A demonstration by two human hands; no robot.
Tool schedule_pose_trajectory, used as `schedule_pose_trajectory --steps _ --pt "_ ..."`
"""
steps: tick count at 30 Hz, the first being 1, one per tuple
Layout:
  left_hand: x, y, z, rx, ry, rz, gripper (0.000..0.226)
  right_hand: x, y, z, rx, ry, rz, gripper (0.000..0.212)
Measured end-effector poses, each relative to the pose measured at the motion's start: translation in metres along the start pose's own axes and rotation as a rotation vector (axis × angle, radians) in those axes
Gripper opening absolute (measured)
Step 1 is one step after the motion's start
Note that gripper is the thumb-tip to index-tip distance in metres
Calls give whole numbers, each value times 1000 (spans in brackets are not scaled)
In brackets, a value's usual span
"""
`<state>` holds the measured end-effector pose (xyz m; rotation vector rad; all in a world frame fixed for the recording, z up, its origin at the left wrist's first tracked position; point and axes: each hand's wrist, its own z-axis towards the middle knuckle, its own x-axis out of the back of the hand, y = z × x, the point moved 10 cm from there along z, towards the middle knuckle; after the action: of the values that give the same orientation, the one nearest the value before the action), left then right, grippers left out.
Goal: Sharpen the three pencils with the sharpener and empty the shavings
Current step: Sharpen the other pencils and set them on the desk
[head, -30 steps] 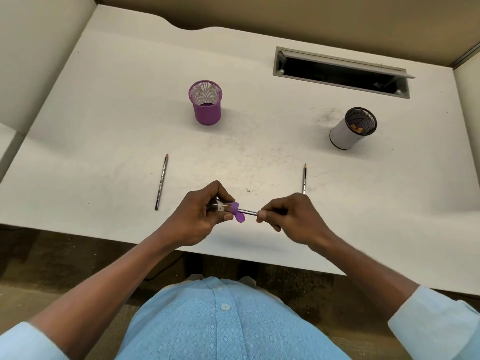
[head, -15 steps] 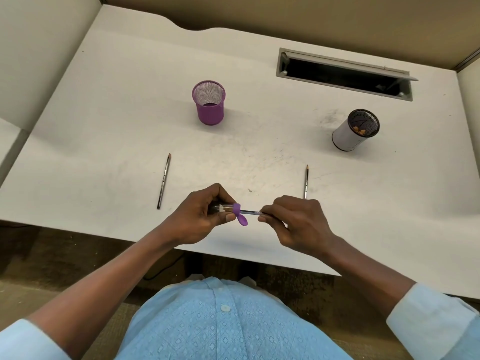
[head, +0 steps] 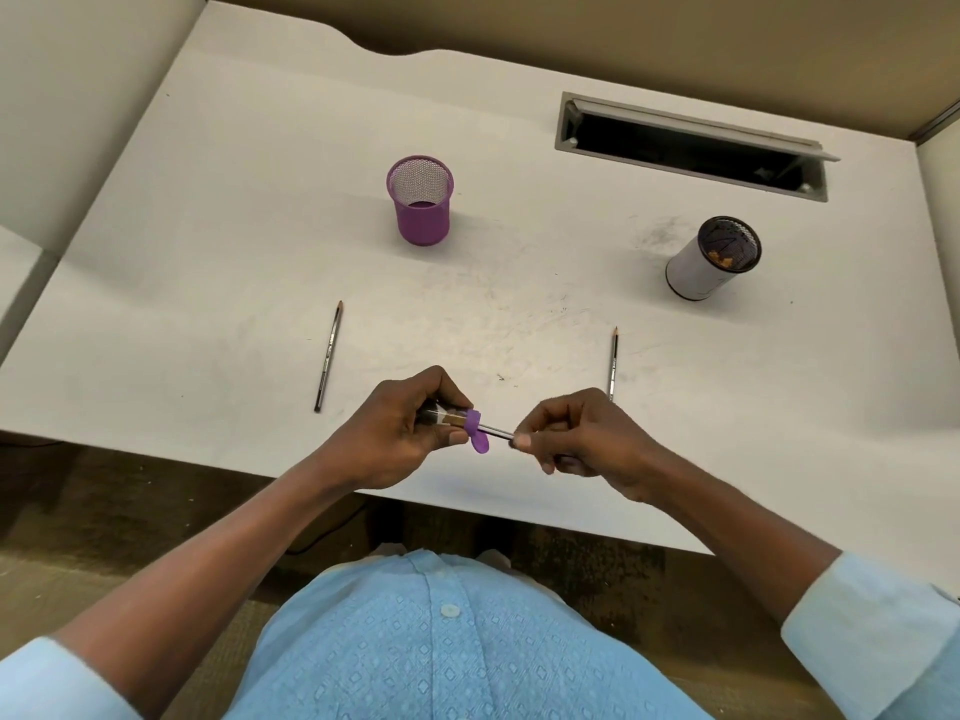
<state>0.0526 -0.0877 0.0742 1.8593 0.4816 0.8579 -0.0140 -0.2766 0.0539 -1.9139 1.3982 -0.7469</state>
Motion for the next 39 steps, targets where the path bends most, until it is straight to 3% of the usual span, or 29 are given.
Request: schedule_pose_trajectory --steps 5,8,10,11,14,16,18,21,23,28,31,33,37,39 --pt "-1 -5 1 54 23 -74 19 0 -50 -38 822 513 -879 13" --pt "-3 1 1 36 36 -119 18 -6 -56 -53 993 652 -1066 19" --pt "-2 3 0 22 50 -108 19 0 -55 -46 897 592 -943 22" --pt "-1 3 -1 9 54 -84 20 4 -51 -36 755 517 -800 23" --pt "-4 5 -4 -24 29 4 22 10 -9 -2 100 156 -187 25" --pt "-10 6 -6 -30 11 10 22 0 14 -4 -233 -27 65 28" --pt "-12 6 -7 -34 10 7 22 -4 18 -7 -302 -114 115 28" --pt "-8 4 -6 -24 15 20 23 -5 5 -6 -103 -76 16 23" --pt "-7 1 -5 -9 14 27 23 6 -3 -5 66 68 -106 15" --pt "-8 -3 -3 30 59 -48 19 7 -41 -32 743 447 -737 13" --pt "-9 -2 -2 40 80 -76 17 -1 -49 -48 938 630 -1013 18" --pt "-8 -1 -3 22 80 -60 19 6 -47 -39 815 583 -890 19" --pt "-8 0 -6 -37 34 40 22 4 -1 4 84 98 -190 27" --pt "-12 1 -9 -49 12 60 23 -7 18 3 -185 -93 21 31"
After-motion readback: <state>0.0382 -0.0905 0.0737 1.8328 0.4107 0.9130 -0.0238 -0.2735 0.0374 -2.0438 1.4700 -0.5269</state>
